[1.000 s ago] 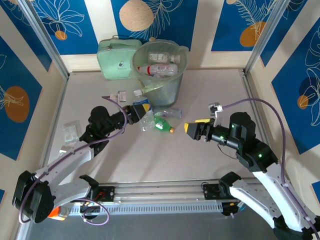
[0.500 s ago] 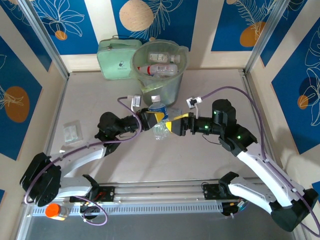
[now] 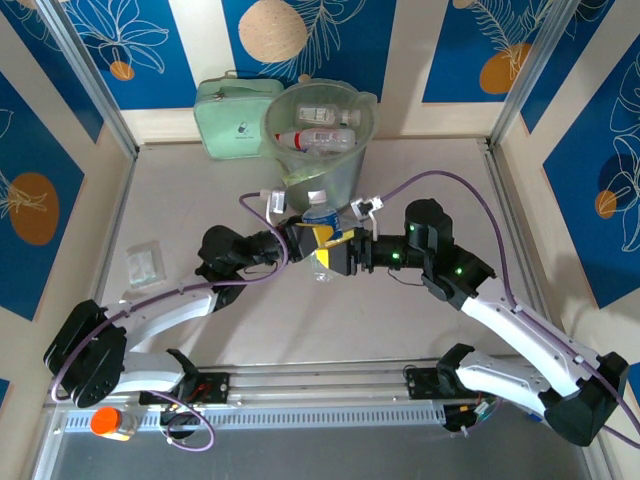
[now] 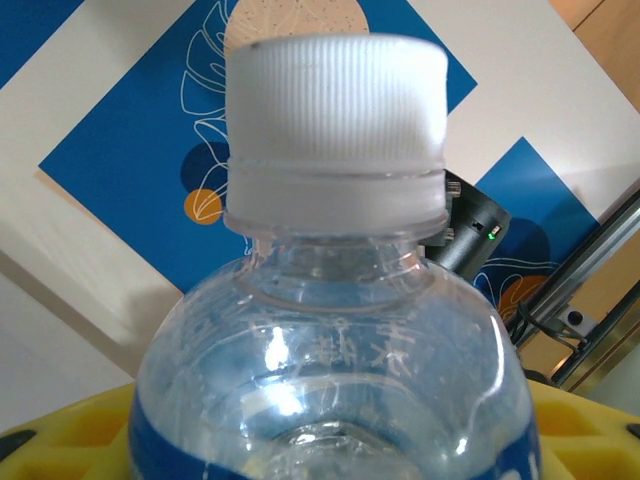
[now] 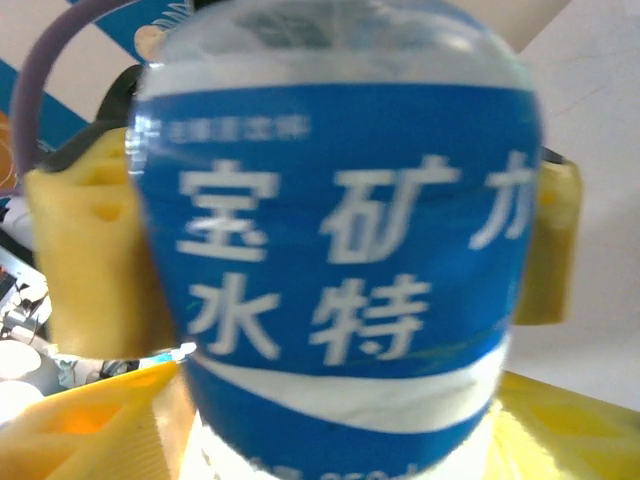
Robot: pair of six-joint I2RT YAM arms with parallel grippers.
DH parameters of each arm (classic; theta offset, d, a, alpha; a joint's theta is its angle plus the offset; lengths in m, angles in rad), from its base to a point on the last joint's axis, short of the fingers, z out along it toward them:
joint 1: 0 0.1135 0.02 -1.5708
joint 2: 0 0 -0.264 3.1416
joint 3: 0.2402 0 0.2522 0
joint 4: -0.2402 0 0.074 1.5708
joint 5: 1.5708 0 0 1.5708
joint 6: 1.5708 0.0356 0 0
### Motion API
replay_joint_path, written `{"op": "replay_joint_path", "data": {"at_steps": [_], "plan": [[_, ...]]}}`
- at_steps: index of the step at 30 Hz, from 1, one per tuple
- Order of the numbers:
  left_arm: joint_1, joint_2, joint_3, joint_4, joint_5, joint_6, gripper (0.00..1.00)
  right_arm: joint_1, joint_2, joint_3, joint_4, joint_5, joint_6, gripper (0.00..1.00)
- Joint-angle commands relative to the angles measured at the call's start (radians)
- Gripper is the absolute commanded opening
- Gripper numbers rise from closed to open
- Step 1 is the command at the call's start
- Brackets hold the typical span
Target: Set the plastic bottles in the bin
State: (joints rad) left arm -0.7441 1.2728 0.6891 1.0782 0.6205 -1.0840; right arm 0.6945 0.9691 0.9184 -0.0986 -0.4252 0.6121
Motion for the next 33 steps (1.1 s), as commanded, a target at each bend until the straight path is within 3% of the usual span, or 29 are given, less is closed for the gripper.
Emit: {"op": "replay_joint_path", "data": {"at_steps": [1, 5, 10, 13, 17, 21, 24, 27, 33], "plan": [[-0.011, -0.011, 0.033, 0.033, -0.008, 0.013, 0.54, 0.017, -0.016, -0.019, 0.042, -0.008, -0.001, 0.61], [-0.012, -0.017, 0.042, 0.006, -0.002, 0.027, 0.62, 0.017, -0.02, -0.007, 0.021, -0.015, -0.01, 0.46], [-0.008, -0.092, 0.069, -0.179, -0.034, 0.127, 0.85, 0.013, -0.037, 0.022, -0.026, 0.013, -0.039, 0.43], [0.029, -0.222, 0.101, -0.486, -0.134, 0.297, 0.95, -0.003, -0.04, 0.074, -0.113, 0.055, -0.091, 0.43], [0.061, -0.409, 0.217, -1.006, -0.439, 0.643, 0.99, -0.094, -0.005, 0.19, -0.262, 0.148, -0.159, 0.43], [0.061, -0.448, 0.328, -1.292, -0.624, 0.884, 1.0, -0.208, 0.088, 0.344, -0.343, 0.216, -0.213, 0.43], [0.061, -0.453, 0.319, -1.365, -0.713, 0.967, 1.0, -0.268, 0.195, 0.464, -0.355, 0.268, -0.262, 0.43], [0.062, -0.467, 0.242, -1.337, -0.758, 1.001, 0.99, -0.31, 0.316, 0.586, -0.352, 0.301, -0.299, 0.43], [0.061, -0.443, 0.191, -1.312, -0.779, 1.026, 0.99, -0.368, 0.598, 0.882, -0.384, 0.32, -0.305, 0.44]]}}
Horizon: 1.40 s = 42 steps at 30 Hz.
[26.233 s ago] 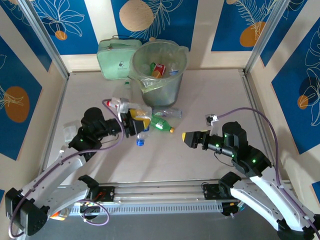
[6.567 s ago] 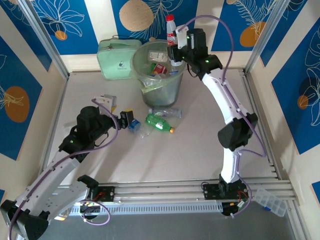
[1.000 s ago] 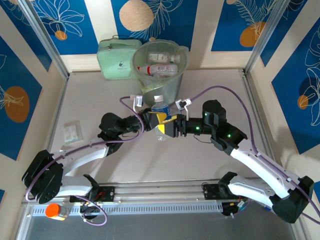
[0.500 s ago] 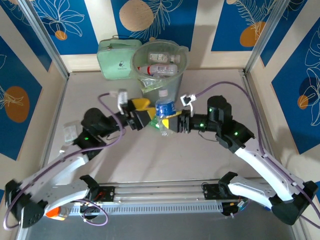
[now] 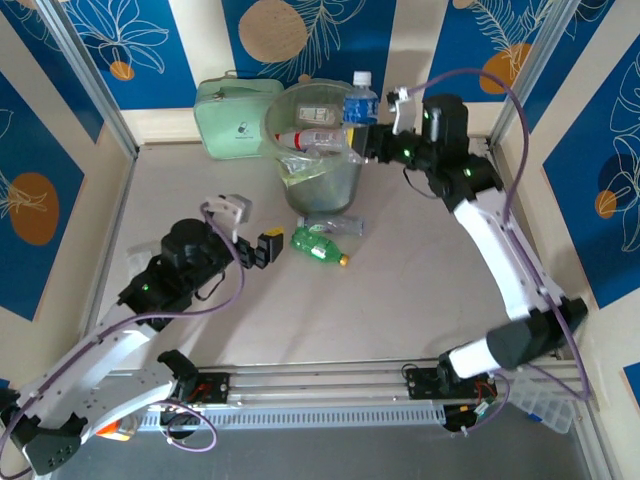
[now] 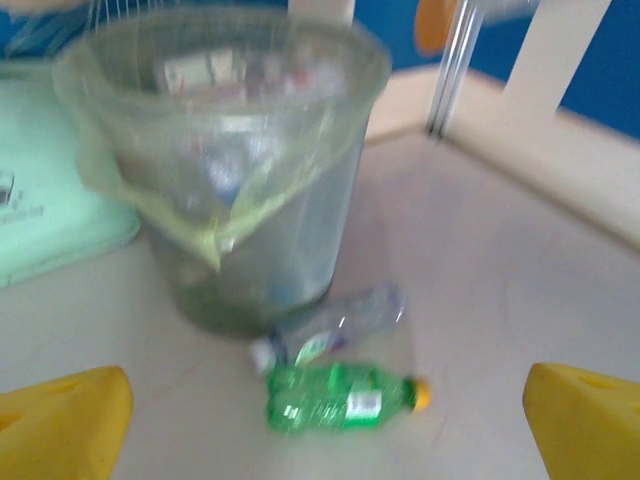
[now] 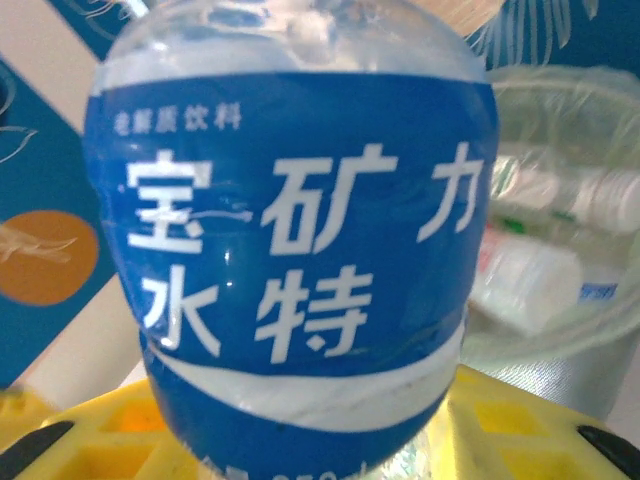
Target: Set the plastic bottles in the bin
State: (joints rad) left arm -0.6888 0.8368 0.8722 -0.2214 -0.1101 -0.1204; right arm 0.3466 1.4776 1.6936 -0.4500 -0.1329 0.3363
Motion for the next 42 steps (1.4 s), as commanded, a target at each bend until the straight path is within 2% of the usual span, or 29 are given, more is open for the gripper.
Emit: {"op": "replay_joint_path", "data": {"at_steps": [1, 10, 15, 22, 27, 30, 37, 42], "plan": [[0.006, -0.004, 0.007, -0.01, -0.052, 0.066, 0.99, -0.026, 0.131, 0.154, -0.044, 0.033, -0.024, 0.44], [0.008, -0.023, -0.022, 0.015, -0.104, 0.075, 1.0, 0.0, 0.523, 0.639, -0.255, -0.026, -0.074, 0.45], [0.008, -0.021, -0.021, 0.017, -0.097, 0.065, 1.0, 0.059, 0.673, 0.821, -0.395, 0.013, -0.16, 0.47], [0.008, -0.028, -0.026, 0.026, -0.099, 0.056, 1.0, 0.1, 0.693, 0.777, -0.427, 0.065, -0.236, 0.53], [0.008, -0.028, -0.024, 0.024, -0.104, 0.054, 1.0, 0.117, 0.696, 0.766, -0.435, 0.116, -0.271, 0.68], [0.008, -0.031, -0.027, 0.024, -0.109, 0.056, 1.0, 0.119, 0.692, 0.782, -0.44, 0.095, -0.268, 0.71], [0.008, -0.034, -0.027, 0.025, -0.117, 0.057, 1.0, 0.129, 0.679, 0.808, -0.425, 0.032, -0.248, 0.72], [0.01, -0.043, -0.031, 0.031, -0.139, 0.059, 1.0, 0.117, 0.685, 0.83, -0.398, 0.032, -0.197, 0.66]]}}
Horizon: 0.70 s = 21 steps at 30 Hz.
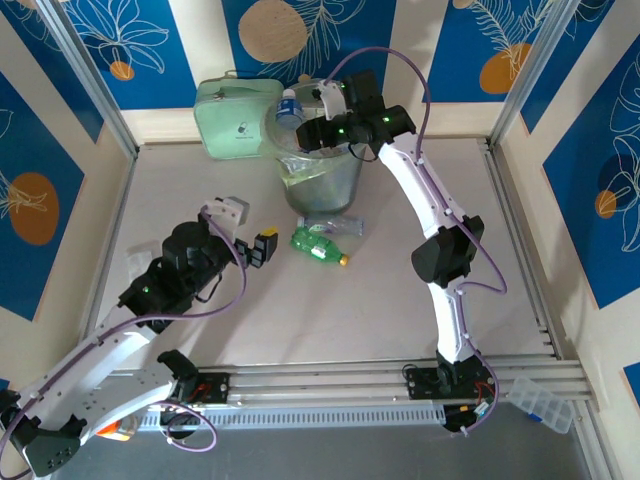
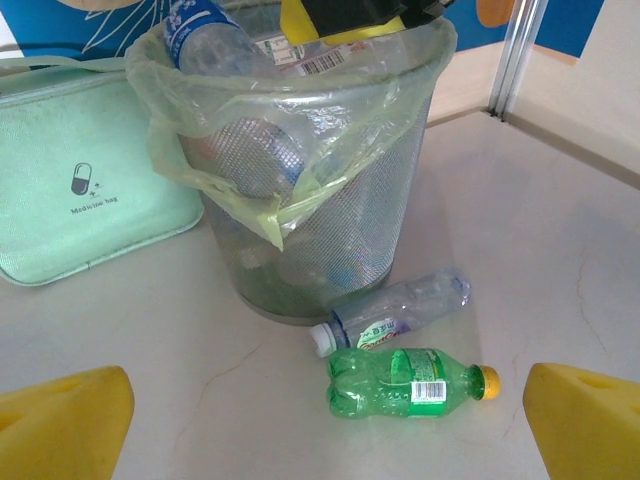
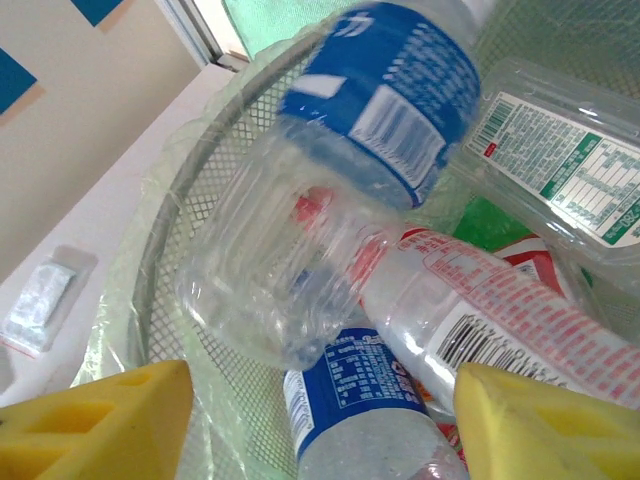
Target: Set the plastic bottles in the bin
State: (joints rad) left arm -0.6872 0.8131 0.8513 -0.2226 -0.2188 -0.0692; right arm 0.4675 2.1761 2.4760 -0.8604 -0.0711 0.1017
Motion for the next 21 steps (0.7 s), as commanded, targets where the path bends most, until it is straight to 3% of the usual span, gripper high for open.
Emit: {"op": "replay_joint_path", "data": {"at_steps": [1, 7, 12, 21], "plan": [[0.007, -0.023, -0.012, 0.034, -0.04, 0.009, 1.0, -0.01, -0.009, 0.054, 0.021, -0.036, 0.053, 0.65], [0.008, -0.046, -0.026, 0.052, -0.098, 0.02, 1.0, -0.02, 0.068, 0.142, 0.06, -0.063, 0.134, 0.58], [0.011, -0.055, -0.032, 0.059, -0.124, 0.025, 1.0, -0.008, 0.188, 0.252, 0.057, -0.087, 0.191, 0.62], [0.017, -0.048, -0.032, 0.06, -0.12, 0.022, 1.0, 0.02, 0.269, 0.255, 0.073, -0.081, 0.201, 0.62]]}}
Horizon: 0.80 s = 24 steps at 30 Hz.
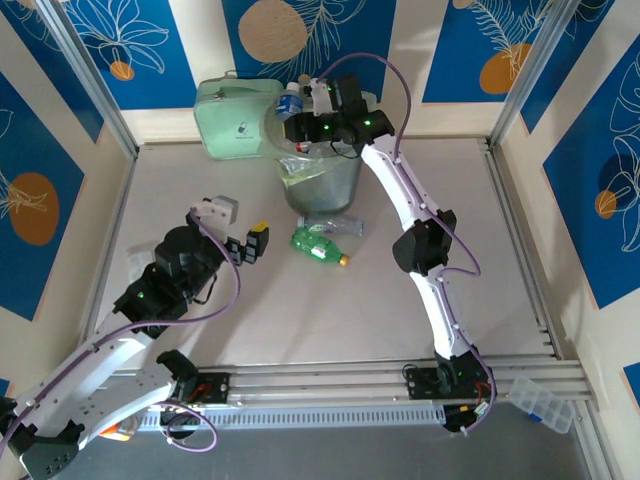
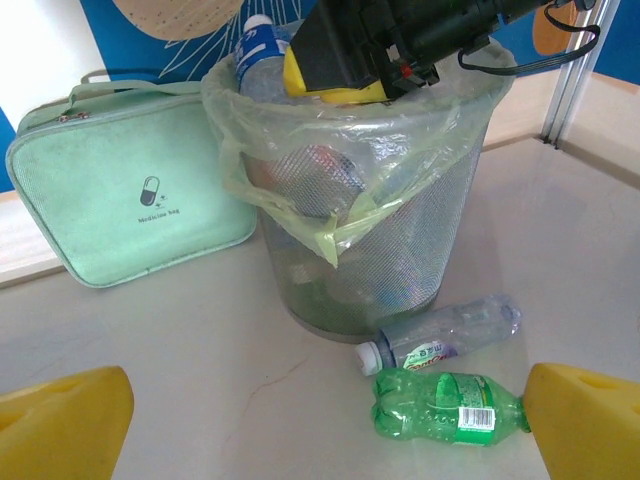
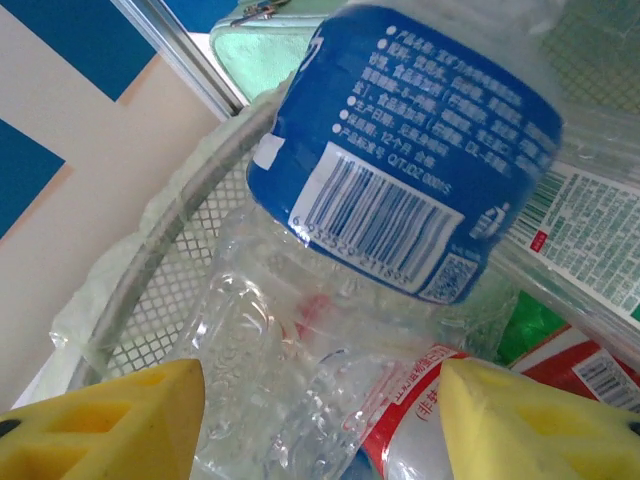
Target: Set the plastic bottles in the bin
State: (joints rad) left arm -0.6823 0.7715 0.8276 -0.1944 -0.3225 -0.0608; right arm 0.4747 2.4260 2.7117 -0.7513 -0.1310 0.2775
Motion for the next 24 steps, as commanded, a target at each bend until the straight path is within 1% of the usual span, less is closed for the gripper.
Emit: {"op": "replay_joint_path", "data": {"at_steps": [1, 4, 8, 13, 16, 20, 22, 24], "plan": [[0.012, -0.006, -0.009, 0.03, -0.016, 0.013, 1.0, 0.014, 0.019, 0.02, -0.039, -0.017, 0.022, 0.62], [0.013, -0.005, -0.009, 0.032, -0.02, 0.013, 1.0, 0.012, 0.001, 0.021, -0.045, -0.007, 0.014, 0.61], [0.015, -0.005, -0.012, 0.035, -0.024, 0.014, 1.0, 0.008, -0.065, 0.021, -0.054, 0.006, -0.007, 0.61], [0.016, -0.005, -0.016, 0.044, -0.024, 0.009, 1.0, 0.008, -0.189, 0.017, -0.074, 0.05, -0.032, 0.69], [0.016, -0.011, -0.025, 0.055, -0.02, 0.003, 1.0, 0.013, -0.288, -0.022, -0.082, 0.088, -0.047, 0.71], [0.016, -0.023, -0.038, 0.071, -0.001, -0.056, 0.99, 0.03, -0.464, -0.185, -0.066, 0.154, -0.051, 0.71], [0.015, -0.027, -0.034, 0.068, 0.02, -0.126, 0.98, 0.046, -0.585, -0.346, -0.021, 0.179, -0.041, 0.71], [0.017, -0.017, -0.011, 0.033, 0.066, -0.194, 0.98, 0.068, -0.745, -0.578, 0.078, 0.202, -0.022, 0.7]]}}
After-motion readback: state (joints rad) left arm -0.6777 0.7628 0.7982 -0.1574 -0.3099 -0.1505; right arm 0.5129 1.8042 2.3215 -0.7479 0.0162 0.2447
